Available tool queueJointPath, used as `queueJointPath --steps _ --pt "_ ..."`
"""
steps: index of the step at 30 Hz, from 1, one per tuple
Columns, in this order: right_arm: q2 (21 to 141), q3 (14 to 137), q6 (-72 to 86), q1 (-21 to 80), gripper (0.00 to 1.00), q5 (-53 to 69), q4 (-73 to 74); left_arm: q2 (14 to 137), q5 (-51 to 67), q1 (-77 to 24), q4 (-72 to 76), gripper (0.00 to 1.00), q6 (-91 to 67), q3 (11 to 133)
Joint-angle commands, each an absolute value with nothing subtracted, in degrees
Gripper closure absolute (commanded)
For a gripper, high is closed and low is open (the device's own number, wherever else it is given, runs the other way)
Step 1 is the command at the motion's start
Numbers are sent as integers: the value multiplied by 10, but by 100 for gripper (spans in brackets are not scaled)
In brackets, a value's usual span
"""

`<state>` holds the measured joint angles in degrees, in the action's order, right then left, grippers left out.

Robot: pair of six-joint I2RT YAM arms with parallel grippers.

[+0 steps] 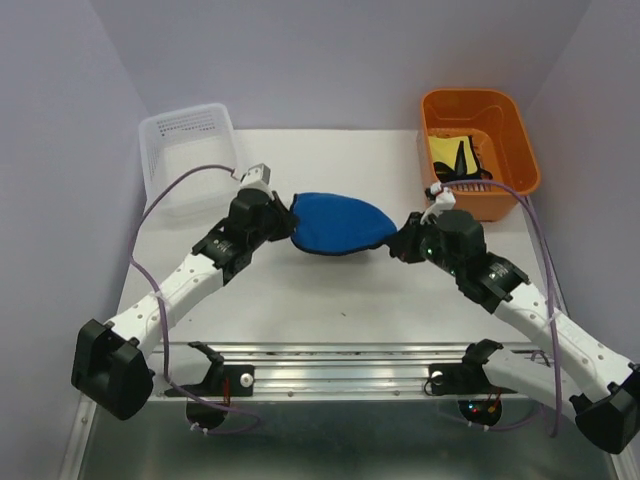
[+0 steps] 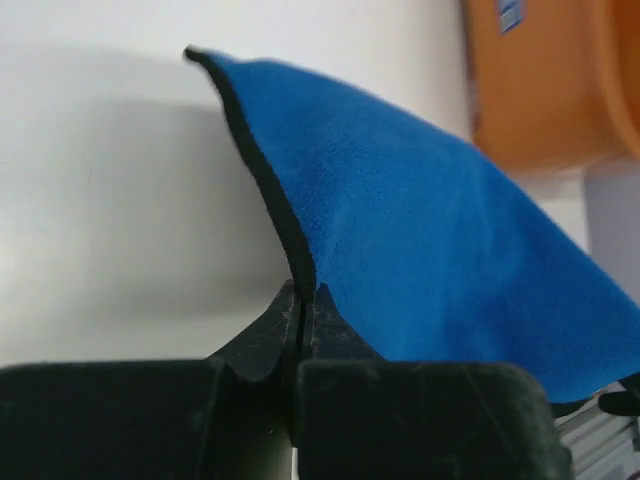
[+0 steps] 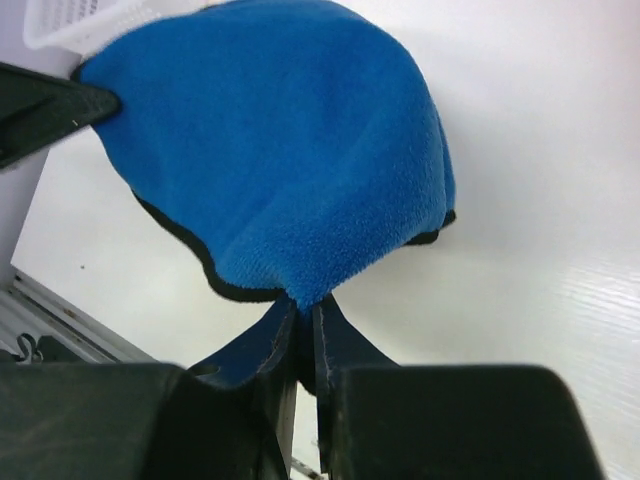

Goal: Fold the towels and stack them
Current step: Flatten out the crumpled towel

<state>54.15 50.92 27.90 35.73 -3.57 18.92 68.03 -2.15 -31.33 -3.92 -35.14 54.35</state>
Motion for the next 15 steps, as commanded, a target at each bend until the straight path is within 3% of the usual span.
queueJointPath --steps 1,2,4,5,6,7,8,12,15 --pt "512 327 363 361 85 50 159 656 -10 -316 -20 93 -426 395" --pt "501 268 370 361 83 58 160 643 22 -316 -3 90 -429 337" --pt "491 236 381 361 75 73 170 629 32 -316 -4 71 -433 304" --pt "479 227 388 362 66 72 190 609 35 -316 -12 49 -434 286" --pt "471 227 388 361 42 68 199 597 33 -318 -18 25 -436 279" --pt "462 230 386 361 29 62 206 585 29 -318 -24 12 -439 272" --pt "455 235 385 361 24 51 214 574 26 -318 -30 1 -442 266" --pt "423 264 380 362 9 -14 253 527 18 -320 -70 1 -450 251" --pt "424 278 383 361 8 -33 270 505 26 -323 -77 1 -458 229"
